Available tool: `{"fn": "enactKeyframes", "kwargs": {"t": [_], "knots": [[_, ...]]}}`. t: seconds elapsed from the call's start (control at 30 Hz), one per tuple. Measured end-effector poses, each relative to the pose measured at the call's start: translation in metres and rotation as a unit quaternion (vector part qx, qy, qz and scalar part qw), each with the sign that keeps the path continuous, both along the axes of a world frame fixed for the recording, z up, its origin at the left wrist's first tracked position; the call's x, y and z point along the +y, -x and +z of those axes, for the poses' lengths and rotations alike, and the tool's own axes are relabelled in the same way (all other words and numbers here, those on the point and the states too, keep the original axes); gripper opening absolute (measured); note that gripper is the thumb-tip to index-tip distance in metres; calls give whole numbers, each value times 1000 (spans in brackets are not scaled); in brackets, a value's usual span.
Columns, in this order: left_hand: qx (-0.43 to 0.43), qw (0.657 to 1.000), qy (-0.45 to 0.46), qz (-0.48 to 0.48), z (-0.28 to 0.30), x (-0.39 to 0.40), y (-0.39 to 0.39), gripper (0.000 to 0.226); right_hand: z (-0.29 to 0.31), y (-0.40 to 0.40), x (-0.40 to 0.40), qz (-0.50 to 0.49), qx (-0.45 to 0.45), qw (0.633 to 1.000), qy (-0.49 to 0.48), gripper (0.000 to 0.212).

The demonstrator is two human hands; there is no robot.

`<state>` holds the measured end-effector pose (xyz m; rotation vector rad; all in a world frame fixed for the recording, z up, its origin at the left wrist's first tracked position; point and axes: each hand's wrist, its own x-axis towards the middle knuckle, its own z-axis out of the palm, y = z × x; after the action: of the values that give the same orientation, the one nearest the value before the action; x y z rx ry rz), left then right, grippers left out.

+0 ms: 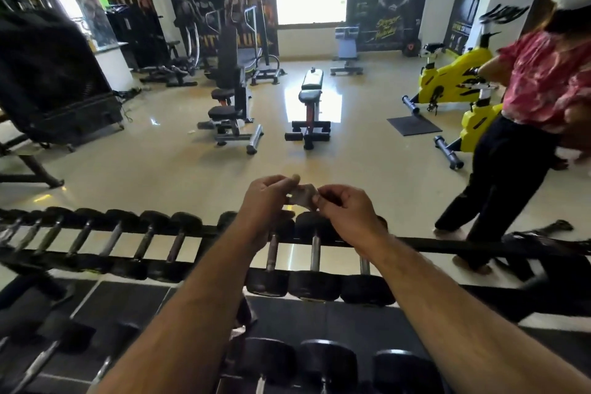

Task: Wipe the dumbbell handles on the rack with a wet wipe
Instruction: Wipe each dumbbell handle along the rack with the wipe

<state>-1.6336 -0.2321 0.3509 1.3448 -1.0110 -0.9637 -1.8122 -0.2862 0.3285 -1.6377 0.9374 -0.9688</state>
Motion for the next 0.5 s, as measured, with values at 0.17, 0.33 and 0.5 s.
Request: {"fn": "enactKeyframes", "kwargs": {"t": [0.17,0.33,0.5], "knots": [[-143,989,-13,-45,0,-12,-21,23,-16,-20,-7,-48,81,992,83,5],[-162,986,-31,-34,-20,-26,-31,10,-38,-24,-19,-64,121,988,67,13],[-79,995,-52,9,-75,-39,-31,10,-90,4,-41,-140,146,979,-36,26]]}}
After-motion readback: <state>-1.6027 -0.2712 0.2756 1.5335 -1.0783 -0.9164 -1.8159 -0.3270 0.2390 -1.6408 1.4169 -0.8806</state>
